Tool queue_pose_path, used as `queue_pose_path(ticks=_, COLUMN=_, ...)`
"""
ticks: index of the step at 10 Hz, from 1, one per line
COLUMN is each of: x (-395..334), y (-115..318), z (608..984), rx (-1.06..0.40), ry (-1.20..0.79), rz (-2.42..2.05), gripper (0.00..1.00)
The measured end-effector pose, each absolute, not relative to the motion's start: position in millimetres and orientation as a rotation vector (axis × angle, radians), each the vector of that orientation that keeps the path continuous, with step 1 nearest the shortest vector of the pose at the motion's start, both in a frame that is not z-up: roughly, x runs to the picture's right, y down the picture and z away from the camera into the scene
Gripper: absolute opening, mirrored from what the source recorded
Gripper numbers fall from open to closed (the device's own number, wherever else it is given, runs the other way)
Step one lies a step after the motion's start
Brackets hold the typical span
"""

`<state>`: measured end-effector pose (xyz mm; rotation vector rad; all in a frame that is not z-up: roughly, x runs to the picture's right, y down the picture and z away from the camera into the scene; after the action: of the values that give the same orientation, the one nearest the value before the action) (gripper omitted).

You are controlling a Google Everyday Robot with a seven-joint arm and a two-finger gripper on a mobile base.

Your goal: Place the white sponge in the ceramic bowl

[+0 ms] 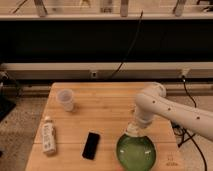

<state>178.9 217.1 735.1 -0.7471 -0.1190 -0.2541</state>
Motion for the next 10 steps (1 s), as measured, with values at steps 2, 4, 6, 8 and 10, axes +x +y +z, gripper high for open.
queue_pose_path(ticks=2, x=179.4, y=220.4, z=731.3, rx=-0.741, ry=-0.121, rz=-0.255, gripper=0.02)
queue_pose_path(ticks=4, x=182.1, y=224.2, z=727.6, rx=-0.738, ry=-0.123, rz=-0.256, gripper=0.03)
queue_pose_path(ticks=6, x=184.6, y=226.3, z=725.3, rx=-0.734, ry=-0.122, rz=-0.253, gripper=0.2)
queue_pose_path(ticks=8, x=186.1, y=227.7, z=724.2, rx=-0.731, ry=-0.122, rz=-0.25, gripper=0.26)
queue_pose_path(ticks=10, x=186.8, y=230.5, z=721.7, rx=-0.731, ry=-0.122, rz=-0.25, gripper=0.32)
